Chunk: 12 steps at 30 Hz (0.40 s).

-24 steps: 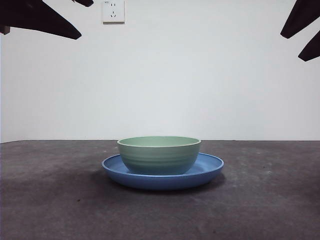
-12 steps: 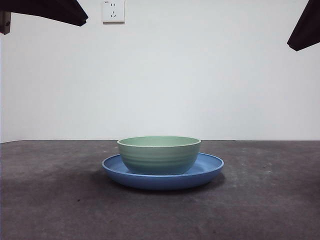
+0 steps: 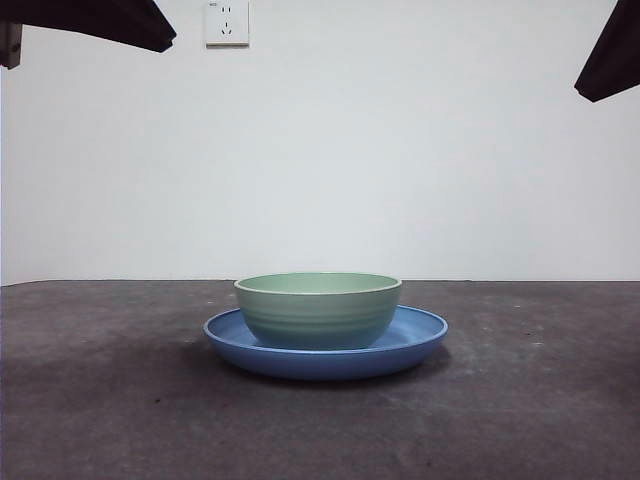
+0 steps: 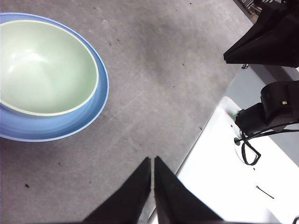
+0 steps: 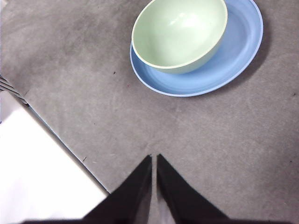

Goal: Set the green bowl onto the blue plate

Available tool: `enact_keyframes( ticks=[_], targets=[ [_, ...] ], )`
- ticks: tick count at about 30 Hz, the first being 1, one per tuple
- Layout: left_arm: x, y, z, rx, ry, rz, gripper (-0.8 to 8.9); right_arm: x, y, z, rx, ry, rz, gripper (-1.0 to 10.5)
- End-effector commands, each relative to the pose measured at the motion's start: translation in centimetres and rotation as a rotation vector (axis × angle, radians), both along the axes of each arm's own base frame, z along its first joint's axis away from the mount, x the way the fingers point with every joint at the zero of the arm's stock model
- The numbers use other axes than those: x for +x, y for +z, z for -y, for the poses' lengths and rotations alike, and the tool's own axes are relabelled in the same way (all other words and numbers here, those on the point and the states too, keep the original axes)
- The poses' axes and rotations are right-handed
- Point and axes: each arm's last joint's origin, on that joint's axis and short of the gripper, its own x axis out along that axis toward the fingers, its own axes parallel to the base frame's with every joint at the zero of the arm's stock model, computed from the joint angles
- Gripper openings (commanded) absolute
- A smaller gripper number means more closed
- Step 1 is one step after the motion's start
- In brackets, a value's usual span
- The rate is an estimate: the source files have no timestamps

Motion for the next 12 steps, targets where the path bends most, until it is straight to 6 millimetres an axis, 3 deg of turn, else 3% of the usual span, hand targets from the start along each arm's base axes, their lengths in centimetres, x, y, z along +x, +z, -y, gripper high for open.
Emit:
enact_keyframes(
  ticks=[1,5,8,12],
  targets=[
    [0.1,0.2,0.2,-0.005,-0.013,0.015,0.1,0.1,0.2,-0.1,0.004,0.009,0.012,0.1],
    [-0.2,0.7,-0.2,-0.012,-0.005,0.059,0.1,0.1,0.2,-0.1,0.004,0.009,0.012,0.1],
    [-0.7,1.8,-1.4,0.008,0.028,0.23,0.1,0.1,0.2,-0.1,0.004,0.01,0.012,0.1],
    [-1.4,4.1,-3.8,-0.049,0.207,0.499,0.1,0.1,0.2,-0.1,0.004,0.009,0.012,0.1]
  ],
)
